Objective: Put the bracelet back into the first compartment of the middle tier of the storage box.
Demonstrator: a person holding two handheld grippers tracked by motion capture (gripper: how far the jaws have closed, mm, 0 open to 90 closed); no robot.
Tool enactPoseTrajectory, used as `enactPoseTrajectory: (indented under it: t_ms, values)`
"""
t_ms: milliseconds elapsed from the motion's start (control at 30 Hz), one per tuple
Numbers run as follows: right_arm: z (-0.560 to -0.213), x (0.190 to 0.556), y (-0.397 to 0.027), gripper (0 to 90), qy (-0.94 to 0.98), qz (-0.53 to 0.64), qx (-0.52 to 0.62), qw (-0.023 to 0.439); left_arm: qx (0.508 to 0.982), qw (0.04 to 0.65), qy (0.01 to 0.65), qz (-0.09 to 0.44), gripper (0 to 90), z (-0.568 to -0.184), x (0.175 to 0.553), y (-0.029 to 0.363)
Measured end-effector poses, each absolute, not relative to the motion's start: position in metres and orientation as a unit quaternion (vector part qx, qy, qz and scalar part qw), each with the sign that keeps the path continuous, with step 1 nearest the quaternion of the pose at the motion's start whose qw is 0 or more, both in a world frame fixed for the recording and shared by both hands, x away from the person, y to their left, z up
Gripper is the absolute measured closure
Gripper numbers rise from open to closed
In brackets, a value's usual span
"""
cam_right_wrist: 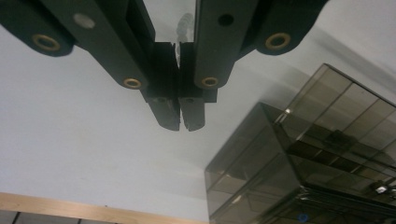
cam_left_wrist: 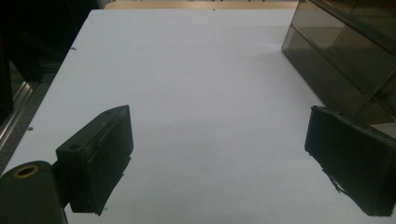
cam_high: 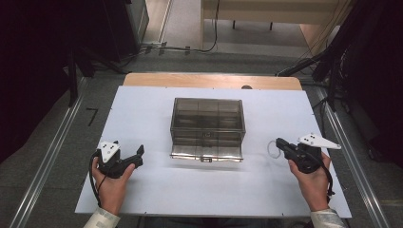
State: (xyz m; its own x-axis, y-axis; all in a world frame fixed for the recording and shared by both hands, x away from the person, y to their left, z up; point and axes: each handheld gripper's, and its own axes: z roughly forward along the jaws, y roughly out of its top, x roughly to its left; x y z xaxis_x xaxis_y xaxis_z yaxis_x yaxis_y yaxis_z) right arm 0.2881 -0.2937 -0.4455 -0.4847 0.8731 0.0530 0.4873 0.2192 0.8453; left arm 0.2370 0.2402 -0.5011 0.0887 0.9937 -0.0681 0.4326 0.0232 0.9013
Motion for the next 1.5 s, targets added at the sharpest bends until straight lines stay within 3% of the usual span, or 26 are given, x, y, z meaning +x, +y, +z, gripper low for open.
enactPoseTrajectory:
  t_ms: [1500]
  values:
    - [-0.419,0.270,-0.234,85.1,0.772,0.469,0.379,0.201,0.611,0.415,0.583,0.337,8.4,-0.501,0.237,0.241]
